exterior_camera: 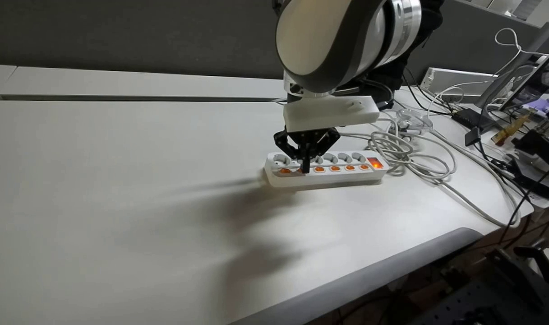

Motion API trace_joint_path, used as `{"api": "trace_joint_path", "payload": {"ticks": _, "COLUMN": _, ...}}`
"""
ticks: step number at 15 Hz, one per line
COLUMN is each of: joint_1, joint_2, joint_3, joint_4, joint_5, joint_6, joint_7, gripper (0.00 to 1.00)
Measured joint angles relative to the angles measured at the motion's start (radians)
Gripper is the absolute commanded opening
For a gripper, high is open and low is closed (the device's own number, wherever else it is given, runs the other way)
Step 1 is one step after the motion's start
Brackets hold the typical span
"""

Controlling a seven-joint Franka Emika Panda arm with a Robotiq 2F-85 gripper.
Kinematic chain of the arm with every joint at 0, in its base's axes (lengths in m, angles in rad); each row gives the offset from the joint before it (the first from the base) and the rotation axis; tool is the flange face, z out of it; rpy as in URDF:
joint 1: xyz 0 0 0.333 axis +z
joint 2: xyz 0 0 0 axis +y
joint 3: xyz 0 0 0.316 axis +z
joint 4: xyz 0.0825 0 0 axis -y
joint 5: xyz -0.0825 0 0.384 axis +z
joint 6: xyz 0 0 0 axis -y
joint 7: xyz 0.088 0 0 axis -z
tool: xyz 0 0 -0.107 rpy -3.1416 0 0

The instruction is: Turn on the second switch from the left on the adapter

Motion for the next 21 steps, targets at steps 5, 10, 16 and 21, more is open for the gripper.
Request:
{"api": "trace_joint_path", "payload": {"ticks": 5, "joint_1": 0.011, "joint_2": 0.003, "joint_3": -0.007, "joint_4": 0.004, "joint_5": 0.000, "joint_6": -0.004, "joint_7": -0.003, "gripper": 0.00}}
{"api": "trace_joint_path", "payload": {"ticks": 10, "joint_1": 0.062, "joint_2": 0.026, "joint_3": -0.058, "joint_4": 0.028, "joint_5": -0.034, "joint_6": -0.033, "joint_7": 0.049, "gripper": 0.00}}
{"api": "trace_joint_path", "payload": {"ticks": 16, "joint_1": 0.127, "joint_2": 0.053, "joint_3": -0.095, "joint_4": 0.064, "joint_5": -0.086, "joint_6": -0.090, "joint_7": 0.183, "gripper": 0.00}}
{"api": "trace_joint_path", "payload": {"ticks": 21, "joint_1": 0.070, "joint_2": 0.050, "joint_3": -0.036, "joint_4": 0.080, "joint_5": -0.009, "joint_6": -0.127, "joint_7": 0.063, "gripper": 0.00}}
